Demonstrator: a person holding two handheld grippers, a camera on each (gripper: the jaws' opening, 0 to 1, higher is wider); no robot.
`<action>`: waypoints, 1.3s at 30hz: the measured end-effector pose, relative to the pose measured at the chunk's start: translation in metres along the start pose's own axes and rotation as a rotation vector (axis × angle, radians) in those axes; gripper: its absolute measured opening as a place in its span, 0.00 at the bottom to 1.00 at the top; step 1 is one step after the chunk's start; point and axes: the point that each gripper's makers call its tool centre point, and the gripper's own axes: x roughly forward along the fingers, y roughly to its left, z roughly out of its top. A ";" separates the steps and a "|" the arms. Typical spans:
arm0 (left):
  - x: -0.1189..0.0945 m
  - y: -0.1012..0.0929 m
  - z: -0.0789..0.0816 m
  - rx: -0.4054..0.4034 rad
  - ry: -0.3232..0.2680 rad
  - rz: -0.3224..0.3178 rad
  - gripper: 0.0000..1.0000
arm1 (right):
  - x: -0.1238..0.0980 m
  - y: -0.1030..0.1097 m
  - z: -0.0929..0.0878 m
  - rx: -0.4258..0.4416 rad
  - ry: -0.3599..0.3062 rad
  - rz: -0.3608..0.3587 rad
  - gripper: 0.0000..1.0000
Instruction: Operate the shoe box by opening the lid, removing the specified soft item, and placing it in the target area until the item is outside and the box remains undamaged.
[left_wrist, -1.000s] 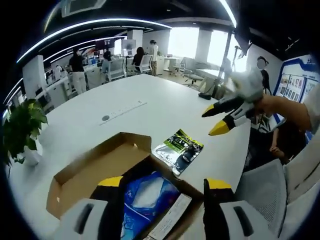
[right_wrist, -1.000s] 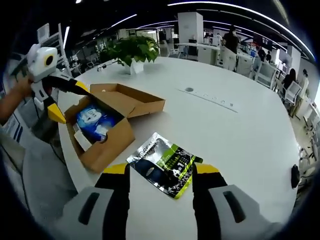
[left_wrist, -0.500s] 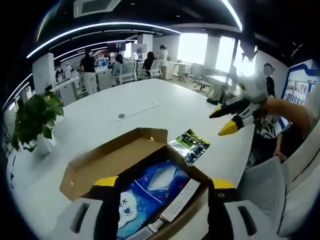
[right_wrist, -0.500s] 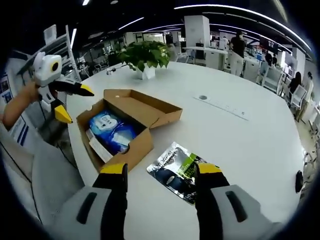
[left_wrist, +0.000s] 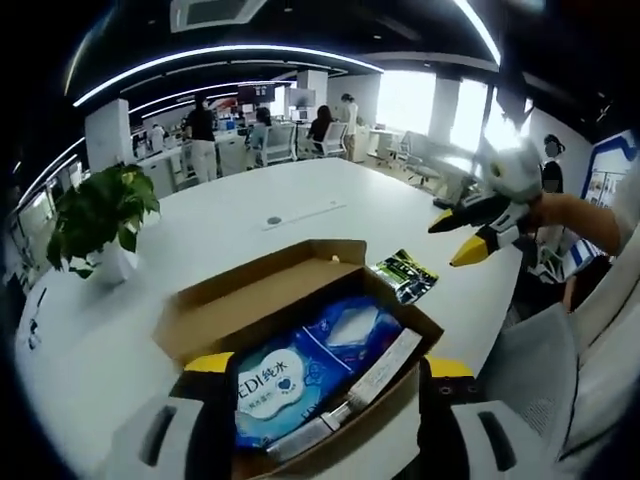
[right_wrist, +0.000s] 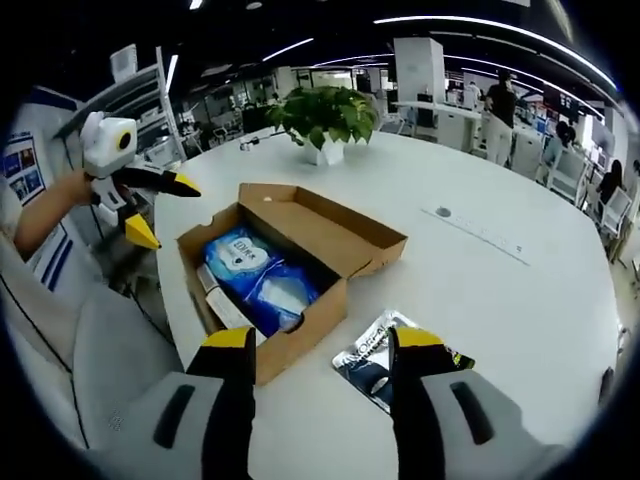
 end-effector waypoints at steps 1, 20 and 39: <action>-0.001 0.002 -0.002 -0.005 -0.001 0.006 0.75 | 0.003 0.003 0.001 -0.007 0.001 0.007 0.49; -0.027 0.056 -0.049 -0.152 0.009 0.165 0.59 | 0.049 0.045 0.011 -0.051 0.015 0.112 0.47; -0.025 0.083 -0.100 -0.278 0.061 0.265 0.31 | 0.105 0.075 0.015 -0.075 0.047 0.173 0.41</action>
